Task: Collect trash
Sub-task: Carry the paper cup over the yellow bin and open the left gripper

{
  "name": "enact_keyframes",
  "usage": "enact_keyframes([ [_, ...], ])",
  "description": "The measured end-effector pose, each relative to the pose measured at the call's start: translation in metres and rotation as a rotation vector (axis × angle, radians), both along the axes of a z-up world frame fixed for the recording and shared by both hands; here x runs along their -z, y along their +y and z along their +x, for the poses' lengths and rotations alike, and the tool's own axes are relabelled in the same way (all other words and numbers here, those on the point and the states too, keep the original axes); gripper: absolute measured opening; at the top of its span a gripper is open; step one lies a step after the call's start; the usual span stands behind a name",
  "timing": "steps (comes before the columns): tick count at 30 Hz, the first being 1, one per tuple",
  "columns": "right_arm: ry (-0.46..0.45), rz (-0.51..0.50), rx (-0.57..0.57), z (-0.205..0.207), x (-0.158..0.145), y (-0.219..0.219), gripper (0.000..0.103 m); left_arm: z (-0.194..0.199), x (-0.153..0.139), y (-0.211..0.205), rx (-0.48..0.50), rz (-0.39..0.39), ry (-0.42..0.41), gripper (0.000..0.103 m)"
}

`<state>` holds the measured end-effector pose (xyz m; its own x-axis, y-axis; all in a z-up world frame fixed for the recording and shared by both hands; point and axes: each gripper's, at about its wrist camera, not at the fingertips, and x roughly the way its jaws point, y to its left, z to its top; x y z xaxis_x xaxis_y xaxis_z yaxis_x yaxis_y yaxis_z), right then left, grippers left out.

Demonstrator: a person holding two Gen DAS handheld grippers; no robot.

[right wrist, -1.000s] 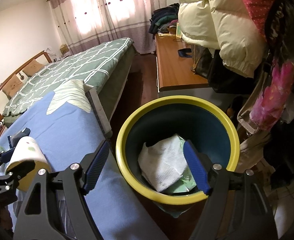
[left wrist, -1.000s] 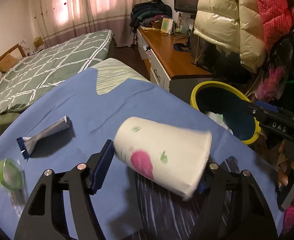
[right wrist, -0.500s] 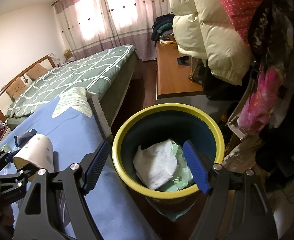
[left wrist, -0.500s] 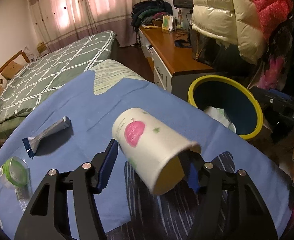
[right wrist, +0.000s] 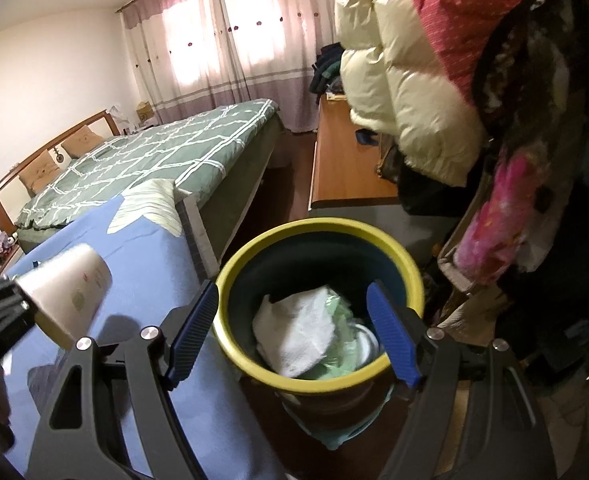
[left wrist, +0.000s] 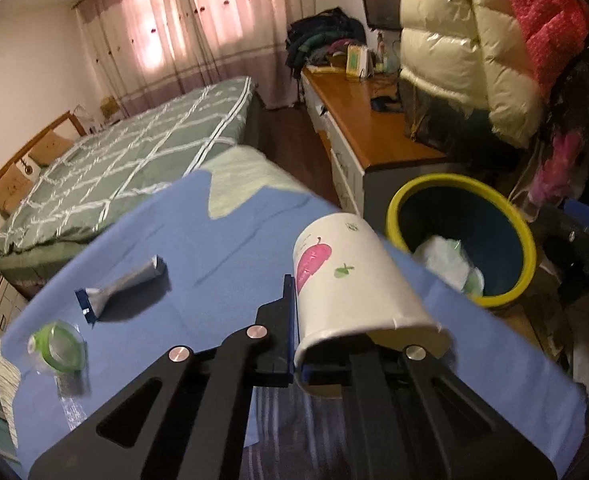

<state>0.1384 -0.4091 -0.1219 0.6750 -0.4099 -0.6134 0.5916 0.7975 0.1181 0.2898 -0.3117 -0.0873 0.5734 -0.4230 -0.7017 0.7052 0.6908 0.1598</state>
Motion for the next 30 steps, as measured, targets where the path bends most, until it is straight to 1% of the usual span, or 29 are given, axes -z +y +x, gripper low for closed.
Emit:
enact_keyframes([
  [3, 0.003, -0.014, 0.012, -0.018, -0.002, -0.009, 0.073, -0.009, -0.014, -0.014, 0.017, -0.011, -0.016, 0.003],
  [6, 0.002, -0.021, 0.028, -0.035, -0.004, -0.017, 0.073, -0.017, -0.022, -0.035, 0.050, -0.025, -0.004, 0.003],
  [10, 0.004, -0.026, 0.054, -0.058, -0.003, -0.026, 0.073, -0.027, -0.021, -0.073, 0.096, -0.022, 0.019, 0.003],
  [14, 0.004, -0.013, 0.076, -0.074, 0.001, -0.035, 0.073, -0.033, -0.009, -0.113, 0.131, -0.015, 0.071, 0.003],
  [17, 0.007, 0.005, 0.085, -0.080, 0.007, -0.042, 0.073, -0.033, 0.003, -0.140, 0.138, -0.015, 0.123, 0.003],
  [19, 0.010, 0.015, 0.092, -0.082, 0.010, -0.047, 0.073, -0.030, 0.012, -0.153, 0.136, -0.007, 0.141, 0.003],
  [24, 0.009, 0.041, 0.103, -0.086, 0.017, -0.055, 0.073, -0.022, 0.029, -0.180, 0.123, 0.029, 0.150, 0.003],
  [29, 0.006, 0.058, 0.112, -0.088, 0.019, -0.061, 0.073, -0.012, 0.047, -0.198, 0.107, 0.061, 0.203, 0.005],
  [30, 0.007, 0.061, 0.113, -0.089, 0.019, -0.062, 0.073, -0.010, 0.051, -0.201, 0.100, 0.072, 0.217, 0.008],
])
